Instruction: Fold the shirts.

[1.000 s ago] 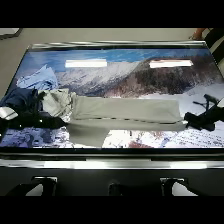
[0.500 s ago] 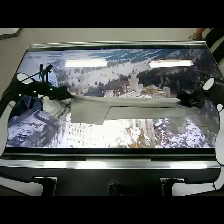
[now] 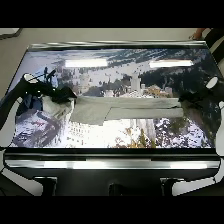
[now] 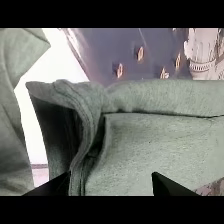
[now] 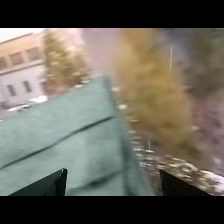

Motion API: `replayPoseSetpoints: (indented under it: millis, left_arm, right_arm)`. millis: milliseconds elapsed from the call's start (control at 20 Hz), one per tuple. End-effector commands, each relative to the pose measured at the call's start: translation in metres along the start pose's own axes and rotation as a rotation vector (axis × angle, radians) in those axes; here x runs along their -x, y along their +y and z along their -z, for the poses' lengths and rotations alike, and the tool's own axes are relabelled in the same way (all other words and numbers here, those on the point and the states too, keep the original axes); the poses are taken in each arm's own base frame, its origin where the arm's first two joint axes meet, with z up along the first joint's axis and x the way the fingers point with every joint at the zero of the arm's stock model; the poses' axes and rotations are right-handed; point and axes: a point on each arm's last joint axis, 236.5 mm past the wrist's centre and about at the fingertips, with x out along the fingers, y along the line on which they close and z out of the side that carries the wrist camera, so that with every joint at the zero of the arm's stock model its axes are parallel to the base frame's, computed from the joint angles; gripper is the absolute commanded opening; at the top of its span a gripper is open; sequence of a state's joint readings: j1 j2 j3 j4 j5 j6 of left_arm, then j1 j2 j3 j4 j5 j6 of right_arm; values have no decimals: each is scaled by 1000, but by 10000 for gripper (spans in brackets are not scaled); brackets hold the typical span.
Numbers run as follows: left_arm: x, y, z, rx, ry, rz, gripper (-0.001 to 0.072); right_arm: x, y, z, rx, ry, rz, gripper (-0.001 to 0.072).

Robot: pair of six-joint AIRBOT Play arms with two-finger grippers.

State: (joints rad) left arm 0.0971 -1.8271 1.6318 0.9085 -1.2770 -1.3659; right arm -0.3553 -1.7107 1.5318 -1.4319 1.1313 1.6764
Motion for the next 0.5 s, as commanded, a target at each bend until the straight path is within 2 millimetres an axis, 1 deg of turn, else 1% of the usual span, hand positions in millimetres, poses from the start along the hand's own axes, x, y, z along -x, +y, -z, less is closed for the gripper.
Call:
replayPoseSetpoints:
  millis: [0, 50, 100, 200, 250, 300, 350, 450]
  left_arm:
    - [26, -15, -4, -21, -39, 13, 594]
    - [34, -27, -6, -41, -58, 31, 593]
    - [42, -41, -7, -56, -78, 58, 592]
    - [56, -73, -8, -104, -115, 121, 592]
    - [63, -89, -7, -121, -129, 147, 592]
    - [67, -104, -5, -140, -137, 170, 591]
    - [70, -117, -2, -159, -140, 185, 591]
    - [64, -139, 8, -200, -122, 201, 588]
  right_arm:
    - [-6, -13, 27, -100, 161, -105, 708]
    - [-15, -7, 41, -101, 233, -153, 714]
    - [-23, -4, 50, -106, 278, -174, 714]
    - [-37, 8, 56, -147, 320, -229, 712]
    - [-42, 14, 56, -185, 328, -253, 707]
    - [-45, 16, 57, -223, 339, -262, 673]
    - [-46, 17, 59, -247, 352, -264, 540]
    - [-43, 20, 57, -239, 344, -276, 37]
